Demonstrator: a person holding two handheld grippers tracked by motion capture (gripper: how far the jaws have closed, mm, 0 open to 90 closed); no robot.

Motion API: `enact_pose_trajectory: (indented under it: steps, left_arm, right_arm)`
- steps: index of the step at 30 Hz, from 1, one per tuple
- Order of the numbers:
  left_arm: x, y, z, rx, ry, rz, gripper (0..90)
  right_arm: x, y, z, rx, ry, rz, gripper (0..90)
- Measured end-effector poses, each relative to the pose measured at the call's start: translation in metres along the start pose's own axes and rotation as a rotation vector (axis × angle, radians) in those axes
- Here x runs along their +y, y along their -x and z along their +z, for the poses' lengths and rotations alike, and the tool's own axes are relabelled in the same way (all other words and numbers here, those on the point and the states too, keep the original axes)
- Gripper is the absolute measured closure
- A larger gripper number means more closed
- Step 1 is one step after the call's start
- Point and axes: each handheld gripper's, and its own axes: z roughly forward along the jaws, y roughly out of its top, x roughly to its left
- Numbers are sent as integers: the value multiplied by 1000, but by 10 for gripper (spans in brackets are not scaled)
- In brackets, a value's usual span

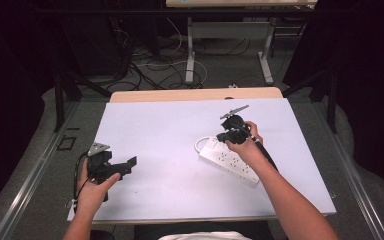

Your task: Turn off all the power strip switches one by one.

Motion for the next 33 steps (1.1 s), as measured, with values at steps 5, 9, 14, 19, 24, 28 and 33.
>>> enact_pose_trajectory:
  steps: [5,9,14,19,24,28,33]
  left_arm:
    - [0,0,0,2,-3,0,7]
    - [0,0,1,5,3,-1,8]
    - [-1,-1,1,5,5,-1,8]
    - [-1,-1,1,6,1,2,8]
    - [-1,-1,1,5,-4,4,8]
    - [-1,-1,2,5,2,3,7]
    - [-1,-2,2,5,6,-1,8]
  right_arm:
    - [1,0,3,2,-12,-8,900]
    - [2,-1,5,4,-21,6,900]
    - [3,0,8,5,-20,-2,900]
    - [4,-2,14,1,-21,-4,900]
    - [5,-3,20,3,-12,-13,900]
    - [6,-5,25,1,-28,-4,900]
    - [6,-5,32,-4,-47,-16,900]
